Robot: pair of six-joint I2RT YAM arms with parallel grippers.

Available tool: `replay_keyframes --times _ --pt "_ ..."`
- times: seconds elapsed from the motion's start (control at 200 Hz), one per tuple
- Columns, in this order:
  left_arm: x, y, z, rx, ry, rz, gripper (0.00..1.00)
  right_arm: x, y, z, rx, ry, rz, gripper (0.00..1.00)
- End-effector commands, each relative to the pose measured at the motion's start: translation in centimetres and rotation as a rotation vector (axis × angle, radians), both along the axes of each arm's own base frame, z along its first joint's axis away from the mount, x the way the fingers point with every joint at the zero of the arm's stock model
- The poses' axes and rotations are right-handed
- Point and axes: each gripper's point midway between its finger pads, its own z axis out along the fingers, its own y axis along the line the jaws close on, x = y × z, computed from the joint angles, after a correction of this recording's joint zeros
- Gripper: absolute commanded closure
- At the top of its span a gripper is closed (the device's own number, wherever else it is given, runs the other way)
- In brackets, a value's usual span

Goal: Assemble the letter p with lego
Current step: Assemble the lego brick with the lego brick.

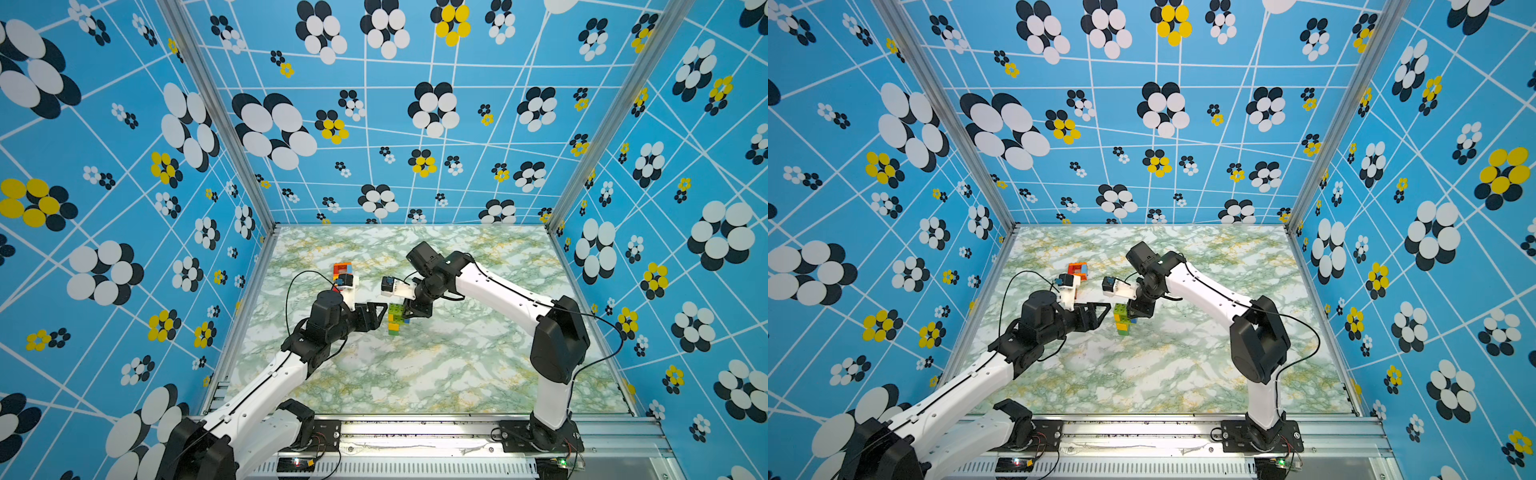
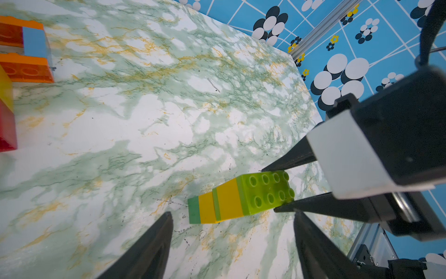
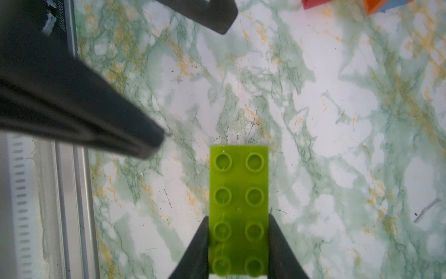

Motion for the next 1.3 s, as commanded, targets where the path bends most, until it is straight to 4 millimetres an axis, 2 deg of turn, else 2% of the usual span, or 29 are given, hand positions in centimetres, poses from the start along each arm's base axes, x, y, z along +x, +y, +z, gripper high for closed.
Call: replay_keyframes --times 0.0,0.47,0.88,1.129,1.294 --pt "0.0 -0.2 -0.3 -0.011 -0.005 -0.016 0.21 -0.8 -0.3 -0.6 -0.027 0.023 -0.005 0.79" --pt "0.9 -1.9 -1.0 -0.090 0.029 -0.059 0.31 -1.0 -0.1 -0.1 -0.010 0.015 -0.015 0.79" --pt "1.3 -3.2 -2.6 -0.115 0.079 -0.094 0.49 -1.1 -0.4 0.4 -0.011 -0.002 -0.017 0.79" --pt "1.1 -3.6 -3.3 -0.098 0.090 -0.106 0.56 -1.0 -0.3 0.5 -0.002 0.001 -0.030 0.79" --pt "0.9 -3.4 -4.2 -0.067 0.101 -0.103 0.56 -0.8 -0.1 0.3 0.003 0.013 -0.056 0.77"
